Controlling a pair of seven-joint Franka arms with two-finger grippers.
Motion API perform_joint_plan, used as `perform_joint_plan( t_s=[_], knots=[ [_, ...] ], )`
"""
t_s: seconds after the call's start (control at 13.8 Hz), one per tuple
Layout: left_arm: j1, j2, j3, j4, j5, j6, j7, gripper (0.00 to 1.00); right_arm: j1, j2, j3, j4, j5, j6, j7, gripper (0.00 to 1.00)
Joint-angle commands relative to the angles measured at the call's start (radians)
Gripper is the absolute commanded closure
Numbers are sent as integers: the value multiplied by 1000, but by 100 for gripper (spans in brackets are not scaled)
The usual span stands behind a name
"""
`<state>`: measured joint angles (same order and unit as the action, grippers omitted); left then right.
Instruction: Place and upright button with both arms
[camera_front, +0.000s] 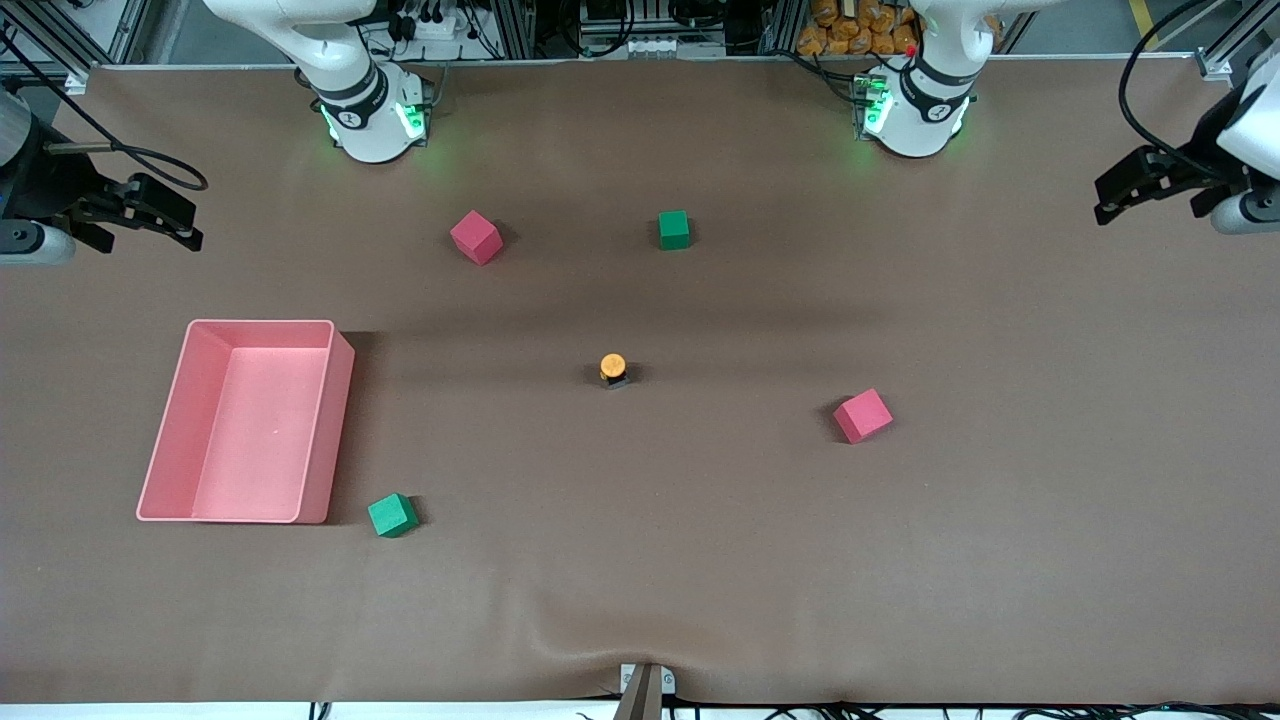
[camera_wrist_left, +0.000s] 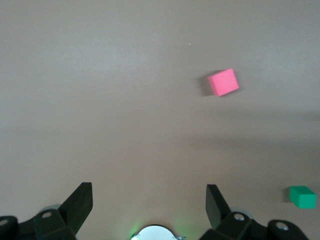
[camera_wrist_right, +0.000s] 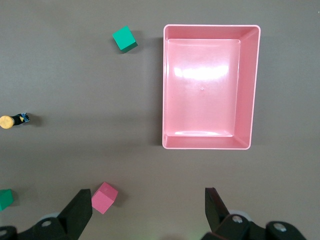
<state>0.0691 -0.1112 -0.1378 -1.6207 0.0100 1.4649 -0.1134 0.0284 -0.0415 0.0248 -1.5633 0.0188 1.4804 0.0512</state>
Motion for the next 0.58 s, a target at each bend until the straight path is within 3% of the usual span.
perform_joint_plan(
  t_s=[0.0,0.36,0.51],
  knots=[
    [-6,-38,12,-33,-55,14,-3,0,-4,5,3,14,-7,-11,-10,0],
    [-2,-25,20,-8,-41,14,12,0,-2,5,3,14,-7,-12,-10,0],
    [-3,-13,15,13,16,2,14,0,-2,5,3,14,-7,-12,-10,0]
  ],
)
